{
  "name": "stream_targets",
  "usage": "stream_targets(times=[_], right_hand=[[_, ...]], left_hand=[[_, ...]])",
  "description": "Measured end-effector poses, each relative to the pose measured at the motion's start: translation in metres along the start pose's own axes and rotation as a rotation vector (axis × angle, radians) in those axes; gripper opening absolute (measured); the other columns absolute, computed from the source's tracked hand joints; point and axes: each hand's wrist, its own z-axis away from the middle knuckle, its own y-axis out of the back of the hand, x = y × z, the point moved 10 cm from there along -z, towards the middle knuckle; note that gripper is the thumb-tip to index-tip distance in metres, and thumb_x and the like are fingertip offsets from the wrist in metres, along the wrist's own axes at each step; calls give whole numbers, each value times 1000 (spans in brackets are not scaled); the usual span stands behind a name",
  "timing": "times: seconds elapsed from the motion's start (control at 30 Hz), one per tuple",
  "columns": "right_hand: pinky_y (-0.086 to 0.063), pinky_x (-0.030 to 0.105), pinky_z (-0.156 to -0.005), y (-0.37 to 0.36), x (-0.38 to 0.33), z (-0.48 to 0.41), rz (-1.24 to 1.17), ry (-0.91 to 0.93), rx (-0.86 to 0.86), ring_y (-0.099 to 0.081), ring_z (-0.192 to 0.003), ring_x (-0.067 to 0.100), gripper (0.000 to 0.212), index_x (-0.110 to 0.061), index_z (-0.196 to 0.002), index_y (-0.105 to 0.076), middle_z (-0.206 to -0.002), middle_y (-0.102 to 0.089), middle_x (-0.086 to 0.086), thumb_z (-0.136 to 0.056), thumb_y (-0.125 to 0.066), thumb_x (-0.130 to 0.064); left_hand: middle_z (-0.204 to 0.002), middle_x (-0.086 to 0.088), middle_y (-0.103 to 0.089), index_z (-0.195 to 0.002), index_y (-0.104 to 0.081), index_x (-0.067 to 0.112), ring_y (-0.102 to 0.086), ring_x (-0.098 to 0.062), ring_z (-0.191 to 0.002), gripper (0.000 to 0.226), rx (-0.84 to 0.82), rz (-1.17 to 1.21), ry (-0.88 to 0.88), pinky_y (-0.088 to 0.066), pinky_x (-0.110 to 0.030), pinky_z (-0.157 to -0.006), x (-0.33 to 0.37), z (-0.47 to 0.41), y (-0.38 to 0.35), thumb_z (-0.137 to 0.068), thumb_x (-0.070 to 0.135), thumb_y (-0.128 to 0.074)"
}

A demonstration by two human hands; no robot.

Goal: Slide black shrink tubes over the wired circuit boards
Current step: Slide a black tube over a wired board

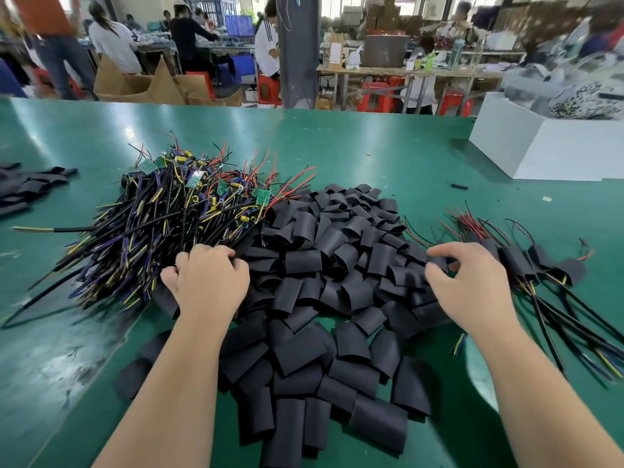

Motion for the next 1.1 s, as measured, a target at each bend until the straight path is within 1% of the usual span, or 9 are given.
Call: stream_targets(times=[0.13,0.27,0.33,0.43,0.57,0.7,0.8,0.97,1.1], right_hand=[[-27,19,-63,1,-5,2,-38,24,15,-51,-71,8,19,-17,-103,-69,-103,-61,2,-87,-61,-12],[-38,20,-61,-1,-8,7,-351,-66,8,-58,-64,10,18,-17,-90,-72,-77,-68,-4,-87,-60,-5],[-41,19,-52,-30,-19,18,-905,-220,-250,-53,-52,14,21,-9,-86,-74,-75,-72,5,-85,-58,5],[-48,19,-52,-63,-53,43,-1450,-370,-639,-54,-53,12,36,-4,-108,-69,-102,-72,17,-72,-65,-3],[-49,16,-57,-55,-54,32,-1725,-386,-520,-56,-62,12,47,-19,-123,-59,-104,-70,10,-76,-61,-19],[-47,17,-52,-46,-39,24,-1603,-408,-360,-54,-55,12,22,-13,-89,-72,-76,-65,9,-77,-61,-27],[-51,18,-53,-53,-47,31,-1484,-343,-426,-64,-57,14,21,-13,-92,-70,-77,-70,8,-78,-59,-24],[-53,23,-55,-69,-71,47,-1448,-206,-564,-72,-71,25,19,-12,-94,-57,-95,-74,11,-76,-63,-14],[-55,27,-62,-62,-75,46,-1280,-58,-538,-71,-75,28,8,-16,-77,-67,-100,-73,11,-70,-70,-13]], left_hand=[[-94,1,-62,-80,-74,27,-51,-26,-92,22,224,124,-95,-22,-38,-83,8,3,27,-92,32,-56],[-99,9,-65,-95,-75,27,-59,-7,-87,12,416,561,-365,-33,-41,-88,29,21,62,-88,24,-66],[-98,10,-66,-98,-73,29,-63,-10,-91,15,369,775,-497,-45,-52,-88,43,29,68,-86,24,-66],[-99,10,-66,-94,-70,33,-62,-15,-99,18,124,1010,-618,-50,-41,-88,68,40,62,-84,18,-67],[-94,13,-69,-85,-72,34,-61,-13,-97,13,-73,975,-723,-48,-37,-89,91,55,50,-80,22,-68],[-89,23,-68,-65,-72,29,-58,-4,-101,26,-35,695,-692,-35,-49,-96,89,56,44,-80,47,-59],[-97,25,-66,-65,-63,27,-52,4,-105,38,68,471,-630,-23,-43,-100,87,58,44,-81,58,-47],[-93,22,-67,-108,-62,32,-57,11,-90,29,-107,648,-813,-32,-30,-98,118,82,35,-89,47,-47],[-88,13,-72,-104,-72,23,-62,4,-81,22,-175,729,-859,-46,-19,-78,126,89,31,-90,27,-56]])
